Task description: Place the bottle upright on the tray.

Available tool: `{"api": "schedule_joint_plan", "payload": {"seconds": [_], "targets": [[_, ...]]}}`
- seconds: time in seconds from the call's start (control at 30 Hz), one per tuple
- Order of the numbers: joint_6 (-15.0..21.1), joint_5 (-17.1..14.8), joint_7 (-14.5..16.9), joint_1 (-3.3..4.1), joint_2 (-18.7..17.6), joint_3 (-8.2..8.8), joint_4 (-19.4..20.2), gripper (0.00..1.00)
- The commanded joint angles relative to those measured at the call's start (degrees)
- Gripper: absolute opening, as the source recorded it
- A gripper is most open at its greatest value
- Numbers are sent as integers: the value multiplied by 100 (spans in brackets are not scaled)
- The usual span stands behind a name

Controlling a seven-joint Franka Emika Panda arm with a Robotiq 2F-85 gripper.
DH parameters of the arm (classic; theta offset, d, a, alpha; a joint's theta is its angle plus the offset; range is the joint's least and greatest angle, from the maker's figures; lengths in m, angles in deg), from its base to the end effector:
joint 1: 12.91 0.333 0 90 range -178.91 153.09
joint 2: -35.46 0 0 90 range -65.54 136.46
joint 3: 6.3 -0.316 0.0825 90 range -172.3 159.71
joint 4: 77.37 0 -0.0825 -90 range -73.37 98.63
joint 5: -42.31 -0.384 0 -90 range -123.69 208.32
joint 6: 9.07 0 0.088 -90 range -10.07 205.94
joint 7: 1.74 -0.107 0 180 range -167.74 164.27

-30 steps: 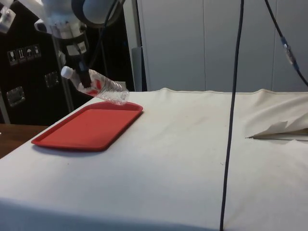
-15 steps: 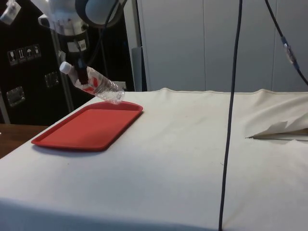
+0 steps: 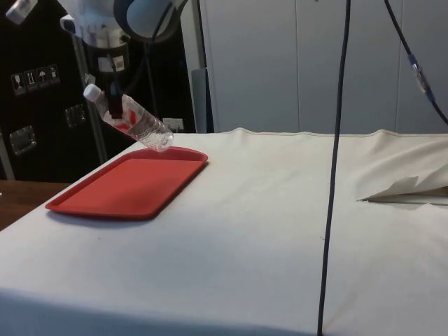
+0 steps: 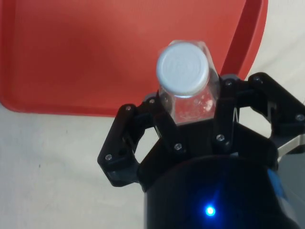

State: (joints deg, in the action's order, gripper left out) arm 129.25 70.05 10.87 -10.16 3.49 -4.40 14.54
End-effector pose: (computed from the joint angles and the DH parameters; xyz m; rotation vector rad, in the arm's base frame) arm 0.7143 0.0116 0.3309 2.6150 0.7618 0.2830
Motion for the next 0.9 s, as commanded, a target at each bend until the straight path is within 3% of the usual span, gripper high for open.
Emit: {"api": "schedule_joint_plan", "payload": {"seconds": [0.0,0.03,0.2,0.23,0.27,0.53,0.57,0.6,0.63,0.87], "targets": [[0,0,0,0,0,0,0,14],[172,-92,34,-52,-34,6,-23,14],[441,-212,34,-69,-69,92,-29,14],[367,-166,0,-23,-46,126,-11,14],[476,-235,34,-74,-74,103,-29,14],[808,-458,29,-97,-126,195,-34,14],[848,-493,29,-97,-138,201,-34,14],[796,-447,0,-52,-115,252,-17,14],[882,-527,29,-103,-143,206,-34,14],[1134,-842,34,-132,-206,229,-34,14]]}}
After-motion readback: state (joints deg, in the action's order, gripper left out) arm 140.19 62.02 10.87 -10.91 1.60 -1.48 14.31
